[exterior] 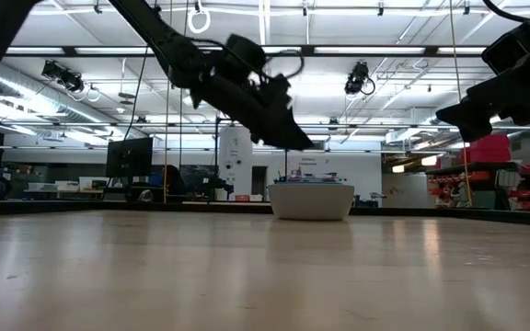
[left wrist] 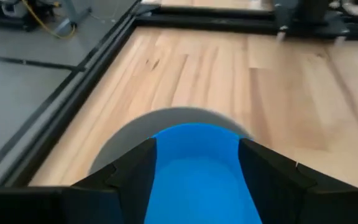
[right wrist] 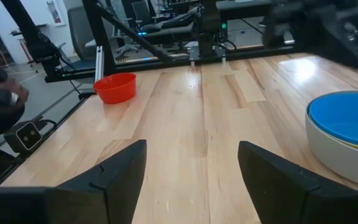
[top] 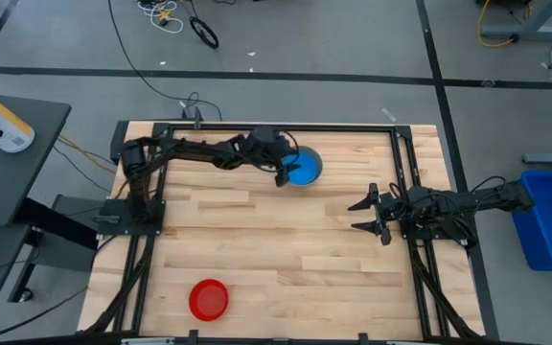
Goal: Nest bowls inside each other
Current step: Stack the red bowl on the light blue bowl
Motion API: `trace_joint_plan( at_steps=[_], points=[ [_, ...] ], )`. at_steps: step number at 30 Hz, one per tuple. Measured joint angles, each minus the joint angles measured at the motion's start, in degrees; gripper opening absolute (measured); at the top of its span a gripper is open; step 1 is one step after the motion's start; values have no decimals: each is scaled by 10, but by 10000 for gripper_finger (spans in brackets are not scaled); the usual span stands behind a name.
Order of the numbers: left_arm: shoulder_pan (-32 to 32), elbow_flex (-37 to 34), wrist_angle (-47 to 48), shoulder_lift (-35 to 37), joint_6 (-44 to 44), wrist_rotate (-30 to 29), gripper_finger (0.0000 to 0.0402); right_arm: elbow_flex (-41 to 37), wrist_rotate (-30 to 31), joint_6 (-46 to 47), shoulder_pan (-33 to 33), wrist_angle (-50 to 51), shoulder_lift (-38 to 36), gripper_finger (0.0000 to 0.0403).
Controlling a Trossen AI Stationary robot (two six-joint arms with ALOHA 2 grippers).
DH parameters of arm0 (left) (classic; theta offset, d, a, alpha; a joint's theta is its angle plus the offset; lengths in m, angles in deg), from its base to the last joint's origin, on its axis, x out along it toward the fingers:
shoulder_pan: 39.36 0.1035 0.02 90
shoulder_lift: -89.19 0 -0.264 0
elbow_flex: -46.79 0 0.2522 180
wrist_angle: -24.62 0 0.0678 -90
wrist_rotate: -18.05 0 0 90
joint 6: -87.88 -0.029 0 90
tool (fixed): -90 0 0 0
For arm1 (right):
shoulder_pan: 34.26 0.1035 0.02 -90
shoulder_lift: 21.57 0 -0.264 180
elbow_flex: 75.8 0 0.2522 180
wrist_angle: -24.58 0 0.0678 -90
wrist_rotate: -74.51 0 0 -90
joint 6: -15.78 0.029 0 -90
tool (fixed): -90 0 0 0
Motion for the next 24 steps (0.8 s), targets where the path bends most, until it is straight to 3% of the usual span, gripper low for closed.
trace_joint_plan(
  at_steps=[6,12,18,24],
  points=[
    [-7,-71,12,120,0,-15,236,0,-4,10,0,0,4,269],
    [-46,-224,-11,291,45,-13,236,0,-18,17,0,-2,8,273],
    [-154,-360,36,459,101,-58,236,0,-19,16,0,-3,8,262],
    [-299,-453,117,600,230,-78,236,0,-19,21,0,-3,8,247]
  ],
)
